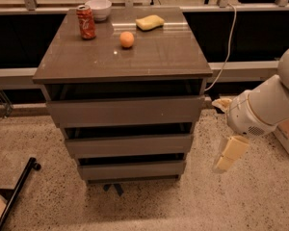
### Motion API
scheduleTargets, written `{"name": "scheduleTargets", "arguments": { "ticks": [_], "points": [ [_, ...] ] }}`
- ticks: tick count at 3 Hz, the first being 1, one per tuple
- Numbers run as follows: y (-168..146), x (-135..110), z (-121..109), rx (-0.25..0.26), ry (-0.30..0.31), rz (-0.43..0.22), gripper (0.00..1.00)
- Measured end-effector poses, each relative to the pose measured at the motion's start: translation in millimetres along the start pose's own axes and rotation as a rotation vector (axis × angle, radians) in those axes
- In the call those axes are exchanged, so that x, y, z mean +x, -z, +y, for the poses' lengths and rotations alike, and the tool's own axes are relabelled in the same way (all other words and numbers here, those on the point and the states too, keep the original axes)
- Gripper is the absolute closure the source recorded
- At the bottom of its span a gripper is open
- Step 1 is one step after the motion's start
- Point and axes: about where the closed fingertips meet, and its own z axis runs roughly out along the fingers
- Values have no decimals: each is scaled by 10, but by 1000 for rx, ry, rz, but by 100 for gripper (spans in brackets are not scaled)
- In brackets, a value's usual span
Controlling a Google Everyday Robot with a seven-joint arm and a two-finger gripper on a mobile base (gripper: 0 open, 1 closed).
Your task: Open bottom drawer
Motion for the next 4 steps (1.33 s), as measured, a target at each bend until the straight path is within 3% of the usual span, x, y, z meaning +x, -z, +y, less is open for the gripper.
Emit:
{"name": "scheduleTargets", "arguments": {
  "ticks": [1,2,4],
  "points": [
    [-3,0,0,0,0,0,0],
    [-352,-10,28,-31,-16,-27,0],
    [-1310,260,-21,-91,-60,-107,0]
  ]
}}
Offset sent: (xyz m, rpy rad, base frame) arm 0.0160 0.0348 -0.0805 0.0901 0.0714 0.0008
